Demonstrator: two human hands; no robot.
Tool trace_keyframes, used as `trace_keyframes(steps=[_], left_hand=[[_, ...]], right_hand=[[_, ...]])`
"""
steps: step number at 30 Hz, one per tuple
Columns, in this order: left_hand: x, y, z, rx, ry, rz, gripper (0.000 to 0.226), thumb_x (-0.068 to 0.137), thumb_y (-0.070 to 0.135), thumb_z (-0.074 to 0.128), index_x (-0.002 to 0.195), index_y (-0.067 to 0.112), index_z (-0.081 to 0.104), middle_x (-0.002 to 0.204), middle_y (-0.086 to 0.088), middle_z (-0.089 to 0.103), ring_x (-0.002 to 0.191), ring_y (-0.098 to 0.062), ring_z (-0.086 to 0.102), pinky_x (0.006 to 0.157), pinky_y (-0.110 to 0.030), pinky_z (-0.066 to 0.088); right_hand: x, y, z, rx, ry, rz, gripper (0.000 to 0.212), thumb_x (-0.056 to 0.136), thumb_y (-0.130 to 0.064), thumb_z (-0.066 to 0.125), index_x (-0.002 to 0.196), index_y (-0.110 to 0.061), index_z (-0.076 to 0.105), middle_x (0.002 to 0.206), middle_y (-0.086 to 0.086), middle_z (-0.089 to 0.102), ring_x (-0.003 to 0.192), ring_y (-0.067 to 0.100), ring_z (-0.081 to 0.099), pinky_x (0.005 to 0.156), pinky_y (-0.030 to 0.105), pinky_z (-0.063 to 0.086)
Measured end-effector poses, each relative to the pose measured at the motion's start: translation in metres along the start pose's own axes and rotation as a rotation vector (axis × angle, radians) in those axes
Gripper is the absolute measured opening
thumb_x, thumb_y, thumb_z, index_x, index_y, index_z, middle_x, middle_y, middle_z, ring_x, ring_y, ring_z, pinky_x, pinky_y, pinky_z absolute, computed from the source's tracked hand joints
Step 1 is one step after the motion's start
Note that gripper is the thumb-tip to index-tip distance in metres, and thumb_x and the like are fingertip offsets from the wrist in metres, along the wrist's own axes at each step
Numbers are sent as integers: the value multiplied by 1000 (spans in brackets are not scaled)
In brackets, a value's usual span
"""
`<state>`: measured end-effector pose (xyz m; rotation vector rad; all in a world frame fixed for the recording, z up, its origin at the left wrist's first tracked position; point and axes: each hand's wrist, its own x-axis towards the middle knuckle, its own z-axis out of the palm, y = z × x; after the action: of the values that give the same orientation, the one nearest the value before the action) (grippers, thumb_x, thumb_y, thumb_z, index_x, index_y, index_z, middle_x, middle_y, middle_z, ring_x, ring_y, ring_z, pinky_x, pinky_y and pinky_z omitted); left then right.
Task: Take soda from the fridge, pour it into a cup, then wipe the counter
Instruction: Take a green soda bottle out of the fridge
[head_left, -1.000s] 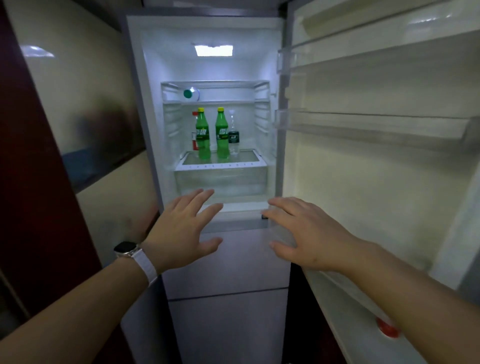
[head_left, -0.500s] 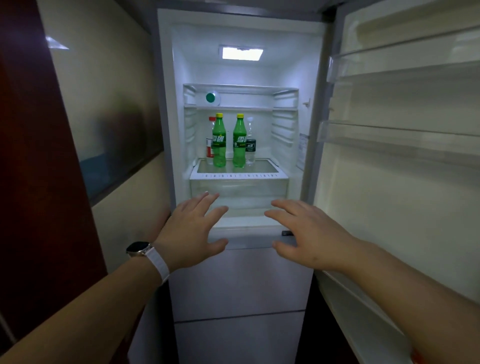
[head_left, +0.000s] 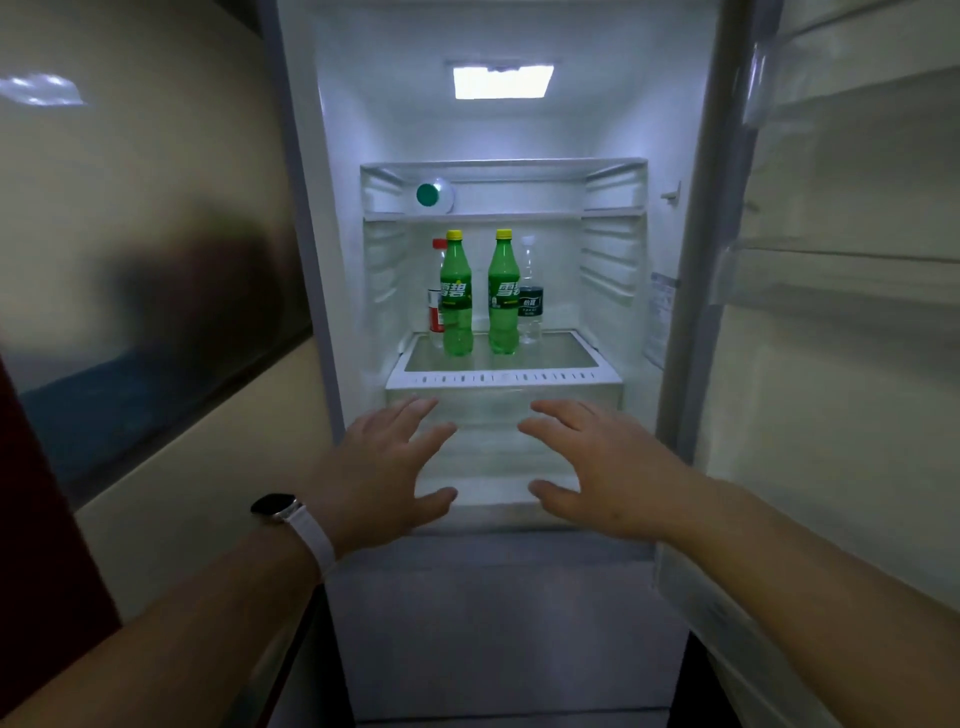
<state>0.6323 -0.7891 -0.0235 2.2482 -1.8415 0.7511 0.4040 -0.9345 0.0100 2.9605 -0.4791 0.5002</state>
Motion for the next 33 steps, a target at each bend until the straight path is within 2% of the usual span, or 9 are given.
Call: trace_keyframes(steps=[5, 10, 14, 18, 23, 26, 29, 31, 33], left_hand=[[49, -8, 16, -32, 22, -44, 79, 76, 72, 38, 141, 28, 45, 156, -7, 33, 143, -27, 29, 111, -48, 29], [83, -15, 31, -84, 58, -126, 79, 75, 70, 43, 141, 26, 46, 148, -6, 42, 135, -26, 39, 106, -46, 37], [107, -18, 36, -304, 35, -264, 70, 79, 58, 57, 140, 26, 46, 139, 1, 50, 125, -19, 46, 102, -39, 41], [143, -21, 46, -471, -3, -360, 61, 86, 40, 65, 141, 23, 45, 138, 0, 54, 122, -18, 51, 97, -32, 43], [194, -20, 76, -672, -31, -371, 55, 88, 36, 62, 138, 18, 48, 136, -5, 55, 121, -19, 53, 101, -41, 46], [224, -28, 94, -889, -36, -510, 58, 86, 35, 66, 138, 17, 46, 130, -9, 55, 110, -22, 57, 95, -43, 50], [255, -36, 110, -1071, -34, -593, 55, 89, 33, 63, 136, 16, 42, 117, -5, 54, 95, -18, 56, 79, -35, 50], [277, -39, 123, -1054, -28, -582, 44, 89, 31, 64, 128, 20, 45, 107, 4, 53, 87, -10, 54, 70, -28, 46], [294, -37, 128, -1014, 13, -558, 45, 84, 31, 69, 122, 22, 47, 102, 13, 52, 87, -3, 54, 70, -26, 48]], right_hand=[[45, 35, 4, 10, -9, -9, 67, 90, -58, 48, 148, -34, 26, 158, -6, 20, 143, 17, 20, 116, 42, 24], [77, 59, 10, -2, 3, -39, 67, 91, -57, 49, 149, -34, 25, 157, -7, 23, 139, 16, 25, 110, 36, 28], [95, 67, 18, 15, 26, -33, 67, 90, -58, 51, 148, -36, 26, 156, -9, 23, 136, 16, 29, 103, 34, 32], [113, 71, 24, 25, 44, -81, 67, 90, -56, 51, 148, -32, 28, 156, -4, 25, 139, 18, 26, 109, 34, 27], [136, 80, 32, 55, 84, -77, 64, 89, -53, 54, 145, -31, 32, 155, -2, 29, 140, 19, 26, 111, 37, 26], [149, 90, 38, 55, 74, -35, 65, 87, -54, 54, 144, -33, 32, 154, -1, 31, 139, 20, 28, 111, 43, 32], [165, 98, 42, -10, 62, 11, 69, 86, -59, 49, 147, -36, 27, 156, -4, 28, 140, 18, 27, 111, 44, 32], [175, 103, 43, -39, 76, 36, 68, 86, -58, 51, 146, -34, 29, 155, -4, 30, 139, 17, 28, 110, 43, 33], [179, 107, 43, -60, 91, 37, 66, 86, -55, 54, 145, -32, 35, 151, -4, 35, 136, 17, 33, 108, 39, 35]])
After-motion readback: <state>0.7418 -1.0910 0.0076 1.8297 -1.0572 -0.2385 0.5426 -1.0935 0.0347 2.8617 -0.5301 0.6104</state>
